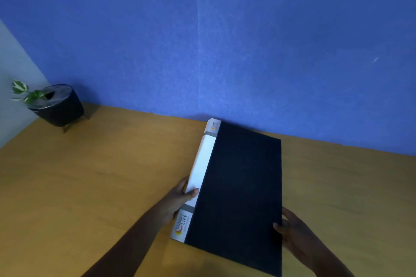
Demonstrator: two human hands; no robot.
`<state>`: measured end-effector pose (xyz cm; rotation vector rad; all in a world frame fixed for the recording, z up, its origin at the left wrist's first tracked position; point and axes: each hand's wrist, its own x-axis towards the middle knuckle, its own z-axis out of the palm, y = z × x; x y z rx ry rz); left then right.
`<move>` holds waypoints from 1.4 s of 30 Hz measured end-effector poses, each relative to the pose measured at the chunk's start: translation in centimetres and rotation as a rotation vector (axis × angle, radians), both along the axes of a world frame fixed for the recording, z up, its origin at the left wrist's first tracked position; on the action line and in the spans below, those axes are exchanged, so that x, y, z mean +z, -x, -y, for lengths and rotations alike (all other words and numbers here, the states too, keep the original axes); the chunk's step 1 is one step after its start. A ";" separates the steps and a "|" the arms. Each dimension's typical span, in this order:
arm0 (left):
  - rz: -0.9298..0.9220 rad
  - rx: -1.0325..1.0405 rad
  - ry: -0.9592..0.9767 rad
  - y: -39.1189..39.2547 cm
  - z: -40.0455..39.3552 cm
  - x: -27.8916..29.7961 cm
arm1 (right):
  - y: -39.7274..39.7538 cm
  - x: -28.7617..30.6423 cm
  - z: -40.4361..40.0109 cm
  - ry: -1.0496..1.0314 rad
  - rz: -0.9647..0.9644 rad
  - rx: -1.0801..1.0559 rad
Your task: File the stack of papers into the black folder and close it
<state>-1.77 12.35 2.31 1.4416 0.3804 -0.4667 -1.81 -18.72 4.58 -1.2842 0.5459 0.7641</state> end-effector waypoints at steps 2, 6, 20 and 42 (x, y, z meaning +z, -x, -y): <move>0.014 0.036 -0.039 0.4 -1.5 0.1 | 0.1 -0.4 -1.7 0.009 0.027 -0.013; 0.055 0.194 -0.068 1.6 -4.7 0.3 | -0.5 -1.0 -5.5 0.018 0.089 0.016; -0.031 0.418 -0.782 3.5 -15.5 -0.4 | -2.6 -2.1 -20.1 0.120 0.152 0.256; -0.164 0.411 -1.067 -1.8 -20.7 -0.7 | -6.9 -0.7 -25.9 0.758 0.489 0.704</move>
